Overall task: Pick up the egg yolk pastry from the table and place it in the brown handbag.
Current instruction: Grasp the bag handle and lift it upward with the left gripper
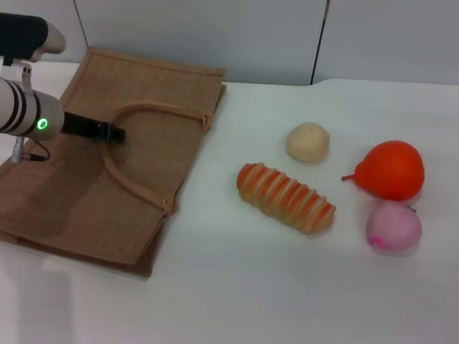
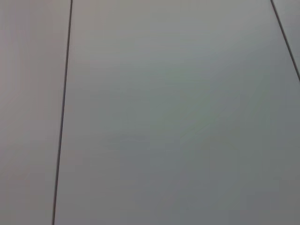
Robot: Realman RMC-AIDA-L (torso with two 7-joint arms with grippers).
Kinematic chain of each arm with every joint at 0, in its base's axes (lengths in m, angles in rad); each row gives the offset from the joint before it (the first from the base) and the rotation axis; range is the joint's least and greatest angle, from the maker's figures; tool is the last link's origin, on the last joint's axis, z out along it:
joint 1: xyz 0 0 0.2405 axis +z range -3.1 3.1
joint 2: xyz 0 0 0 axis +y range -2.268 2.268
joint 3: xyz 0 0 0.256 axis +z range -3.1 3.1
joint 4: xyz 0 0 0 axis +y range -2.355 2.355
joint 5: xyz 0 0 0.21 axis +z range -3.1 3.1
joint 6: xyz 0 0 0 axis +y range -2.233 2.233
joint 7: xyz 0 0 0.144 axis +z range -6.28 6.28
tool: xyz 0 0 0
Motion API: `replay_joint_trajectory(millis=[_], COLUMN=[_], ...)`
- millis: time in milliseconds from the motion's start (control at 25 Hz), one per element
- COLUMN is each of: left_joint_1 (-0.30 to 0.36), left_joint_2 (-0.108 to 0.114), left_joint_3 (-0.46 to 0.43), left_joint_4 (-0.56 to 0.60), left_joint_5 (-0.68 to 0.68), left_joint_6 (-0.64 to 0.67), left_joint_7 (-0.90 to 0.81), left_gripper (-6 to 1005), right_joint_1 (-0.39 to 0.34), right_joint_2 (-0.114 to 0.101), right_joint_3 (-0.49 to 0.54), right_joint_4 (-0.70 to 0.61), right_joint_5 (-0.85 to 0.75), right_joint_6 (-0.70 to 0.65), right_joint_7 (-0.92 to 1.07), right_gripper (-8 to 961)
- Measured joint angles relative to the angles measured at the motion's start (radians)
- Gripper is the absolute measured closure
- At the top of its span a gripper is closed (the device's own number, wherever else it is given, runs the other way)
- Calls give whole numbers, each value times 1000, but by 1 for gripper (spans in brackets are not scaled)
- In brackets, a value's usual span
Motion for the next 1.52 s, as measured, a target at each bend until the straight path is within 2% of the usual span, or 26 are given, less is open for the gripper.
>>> replay_joint_trajectory(millis=[240, 600, 720, 840, 960, 1360, 1480, 1520], left_joint_1=[0, 8, 29, 65, 87, 94, 109, 120], left_joint_2=[-1, -19, -42, -72, -85, -86, -88, -88], left_joint_3=[0, -1, -6, -8, -4, -11, -11, -11], left_joint_4=[0, 31, 85, 191, 254, 254, 254, 254], left_joint_5=[5, 10, 9, 6, 6, -5, -83, -149], left_joint_6=[-1, -4, -16, -49, -83, -72, -57, -60], left_joint_7=[-18, -39, -41, -48, -58, -50, 1, 46], left_gripper=[515, 589, 624, 675, 757, 878, 878, 878], right_joint_1=[0, -11, -14, -14, -15, -13, -11, -11], right_joint_2=[0, -2, -2, -3, -3, -3, -3, -3], right_joint_3=[0, 0, 0, 0, 0, 9, 6, 6], right_joint_4=[0, 0, 0, -1, -2, 0, 0, 0], right_joint_5=[0, 0, 0, 0, 0, 0, -3, -3], right_joint_6=[0, -1, -3, -2, -2, -1, 2, 2], right_joint_7=[0, 0, 0, 0, 0, 0, 7, 7], right_gripper=[71, 70, 70, 70, 70, 69, 69, 69])
